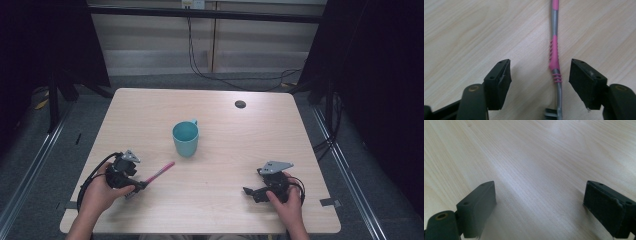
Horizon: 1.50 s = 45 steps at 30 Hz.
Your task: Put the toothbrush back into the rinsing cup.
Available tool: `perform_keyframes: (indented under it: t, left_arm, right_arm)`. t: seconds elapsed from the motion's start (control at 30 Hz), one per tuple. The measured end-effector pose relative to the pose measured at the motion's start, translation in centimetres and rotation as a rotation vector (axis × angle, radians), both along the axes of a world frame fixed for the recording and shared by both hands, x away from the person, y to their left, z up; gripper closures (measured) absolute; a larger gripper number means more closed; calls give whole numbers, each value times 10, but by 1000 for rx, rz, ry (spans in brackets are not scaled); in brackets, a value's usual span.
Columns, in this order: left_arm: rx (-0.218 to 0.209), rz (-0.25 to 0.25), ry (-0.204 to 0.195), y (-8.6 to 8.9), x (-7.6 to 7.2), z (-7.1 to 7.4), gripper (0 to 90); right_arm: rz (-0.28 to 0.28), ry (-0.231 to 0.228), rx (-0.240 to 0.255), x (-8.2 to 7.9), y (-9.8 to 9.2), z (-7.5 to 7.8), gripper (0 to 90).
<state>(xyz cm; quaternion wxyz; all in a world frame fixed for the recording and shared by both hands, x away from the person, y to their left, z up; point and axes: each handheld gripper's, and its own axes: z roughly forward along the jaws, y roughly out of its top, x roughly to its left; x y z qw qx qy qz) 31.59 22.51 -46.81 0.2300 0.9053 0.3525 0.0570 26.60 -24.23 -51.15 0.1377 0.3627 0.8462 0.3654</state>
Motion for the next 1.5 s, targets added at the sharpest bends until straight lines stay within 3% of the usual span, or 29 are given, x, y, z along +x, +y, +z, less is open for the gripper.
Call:
perform_keyframes:
  t: [0.3, 0.33, 0.53, 0.73, 0.87, 1.1, 1.37, 1.5]
  left_arm:
    - [70, -51, 36, -13, 8, 2, 486]
    - [71, -46, 52, -15, 9, 2, 542]
    - [78, -66, 81, -19, 13, 3, 626]
    - [104, -89, 82, -26, 15, 3, 630]
    - [137, -107, 99, -30, 17, 2, 673]
    - [158, -113, 118, -33, 19, 1, 782]
    - [198, -135, 130, -40, 20, 2, 803]
    - [185, -140, 118, -40, 19, 1, 804]
  right_arm:
    - [0, 0, 0, 0, 0, 0, 102]
    - [-1, 0, 0, 0, 0, 0, 102]
    - [0, 0, 0, 0, 0, 0, 102]
    - [-1, 2, 1, 0, 0, 0, 102]
    - [0, 0, 0, 0, 0, 0, 102]
    - [-1, 2, 1, 0, 0, 0, 102]
    - [0, 0, 0, 0, 0, 0, 102]
    - [0, 0, 0, 0, 0, 0, 102]
